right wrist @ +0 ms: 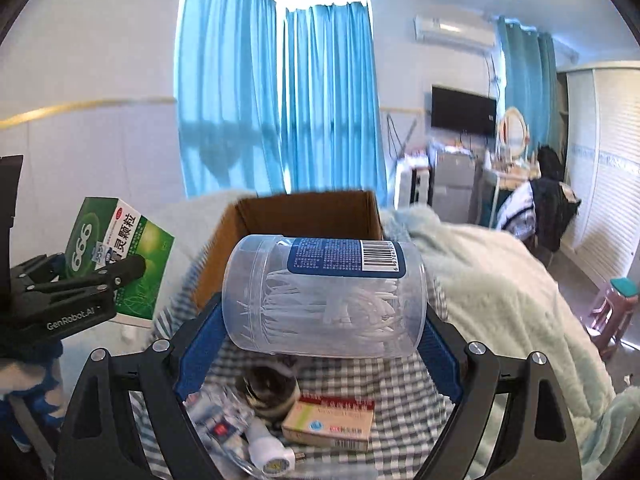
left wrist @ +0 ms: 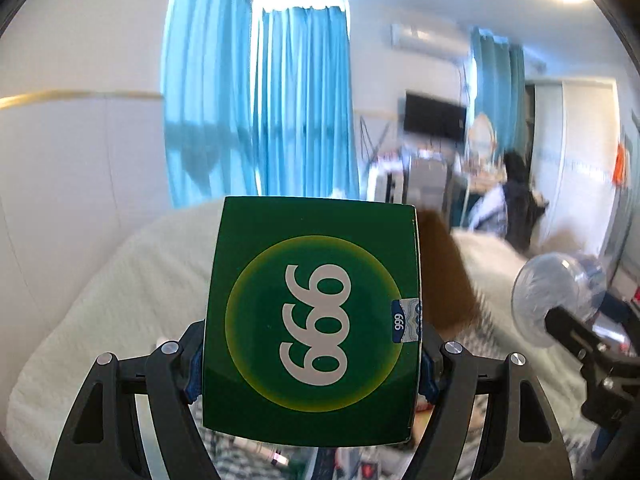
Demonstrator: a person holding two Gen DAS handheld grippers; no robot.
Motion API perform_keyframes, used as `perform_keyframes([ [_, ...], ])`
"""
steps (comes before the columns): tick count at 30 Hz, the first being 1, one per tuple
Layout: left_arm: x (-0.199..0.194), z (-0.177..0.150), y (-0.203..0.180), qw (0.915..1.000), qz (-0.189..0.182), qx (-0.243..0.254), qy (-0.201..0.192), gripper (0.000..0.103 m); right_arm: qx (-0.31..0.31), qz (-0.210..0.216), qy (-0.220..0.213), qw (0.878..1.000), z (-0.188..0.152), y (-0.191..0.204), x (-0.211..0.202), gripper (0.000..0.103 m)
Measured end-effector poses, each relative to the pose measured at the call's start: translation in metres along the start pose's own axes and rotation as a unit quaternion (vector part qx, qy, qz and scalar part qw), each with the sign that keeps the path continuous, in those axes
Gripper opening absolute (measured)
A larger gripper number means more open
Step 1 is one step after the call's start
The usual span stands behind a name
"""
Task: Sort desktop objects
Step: 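Lift both held items and carry them over the cardboard box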
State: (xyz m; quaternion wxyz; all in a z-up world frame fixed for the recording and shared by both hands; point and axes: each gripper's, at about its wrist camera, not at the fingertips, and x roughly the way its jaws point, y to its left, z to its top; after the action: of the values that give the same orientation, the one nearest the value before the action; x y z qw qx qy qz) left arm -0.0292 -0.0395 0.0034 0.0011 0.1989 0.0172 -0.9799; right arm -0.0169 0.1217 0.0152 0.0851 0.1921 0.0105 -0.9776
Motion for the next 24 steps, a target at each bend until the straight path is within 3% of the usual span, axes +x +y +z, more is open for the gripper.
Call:
perform_keyframes([
  [11, 0.008, 0.061, -0.013, 0.9968, 0.009, 0.041, -0.068, 0.078, -0.013, 0.012, -0.065, 0.998, 0.059, 0.01, -0.011, 0.088],
  [18, 0.042, 0.075, -0.019, 0.9963, -0.014, 0.046, -0.071, 0.078, -0.027, 0.017, -0.085, 0.996, 0.081, 0.013, 0.007, 0.088],
  [24, 0.093, 0.074, -0.013, 0.9978, -0.031, 0.04, -0.044, 0.078, -0.034, 0.025, -0.089, 0.995, 0.089, 0.008, 0.043, 0.088],
])
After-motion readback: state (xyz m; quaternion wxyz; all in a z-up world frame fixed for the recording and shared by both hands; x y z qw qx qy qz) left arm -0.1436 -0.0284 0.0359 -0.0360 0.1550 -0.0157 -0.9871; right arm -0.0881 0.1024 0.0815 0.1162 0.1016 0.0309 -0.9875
